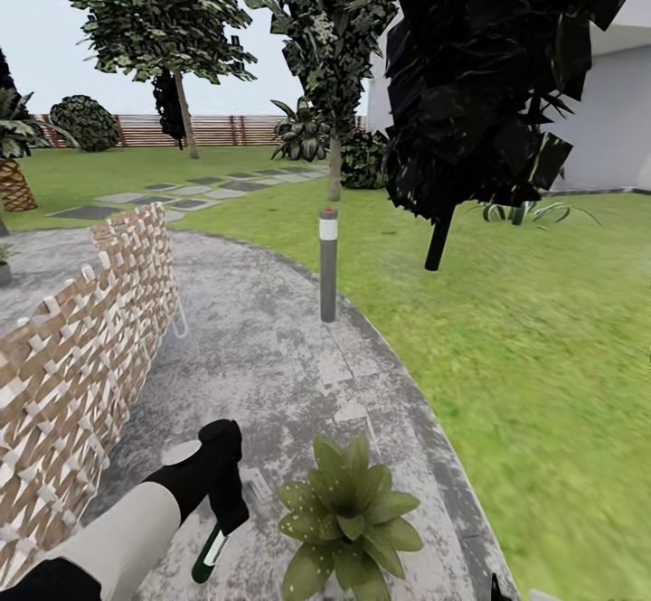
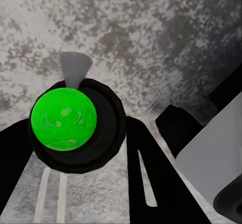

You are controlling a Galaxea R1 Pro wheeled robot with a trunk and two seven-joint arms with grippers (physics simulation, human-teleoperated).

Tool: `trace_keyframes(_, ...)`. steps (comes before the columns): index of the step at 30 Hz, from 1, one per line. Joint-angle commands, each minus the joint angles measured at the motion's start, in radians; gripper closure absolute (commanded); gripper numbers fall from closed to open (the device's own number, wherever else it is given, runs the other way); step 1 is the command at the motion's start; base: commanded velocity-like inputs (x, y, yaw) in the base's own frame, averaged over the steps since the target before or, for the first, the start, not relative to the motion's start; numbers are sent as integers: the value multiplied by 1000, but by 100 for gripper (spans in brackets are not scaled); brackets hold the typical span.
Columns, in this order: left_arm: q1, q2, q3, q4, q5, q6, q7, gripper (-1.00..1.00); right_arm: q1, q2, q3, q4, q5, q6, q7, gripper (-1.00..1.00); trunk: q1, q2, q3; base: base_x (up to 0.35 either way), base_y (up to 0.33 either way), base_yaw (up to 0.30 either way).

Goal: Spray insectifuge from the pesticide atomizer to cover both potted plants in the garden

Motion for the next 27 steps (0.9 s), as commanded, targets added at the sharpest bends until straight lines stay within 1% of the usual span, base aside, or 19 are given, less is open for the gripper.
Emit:
trace_keyframes(1,-1,-1,-3,-2,-6,7,-8,100,0,0,3,1,-4,-3,-1,-100,-1,0,-1,-188,-217,15)
trace_keyframes(6,-1,-3,-1,-3,-6,7,-8,100,0,0,3,1,-4,-3,-1,-100,-1,0,-1,-198,-218,40)
trace_keyframes(15,-1,-3,-1,-4,-6,7,-10,100,-1,0,3,1,-4,-3,-1,-100,-1,0,-1,-226,-197,264)
trace_keyframes(22,-1,-3,-2,-3,-8,8,-11,100,0,0,3,1,-4,-3,-1,-100,-1,0,-1,-20,-254,278)
trace_keyframes(25,-1,5,-4,-2,-11,9,-11,100,0,0,3,1,-4,-3,-1,-100,-1,0,-1,-1,-228,275)
trace_keyframes(27,1,9,-5,3,-14,14,-11,100,0,0,3,1,-4,-3,-1,-100,-1,0,-1,0,-70,133)
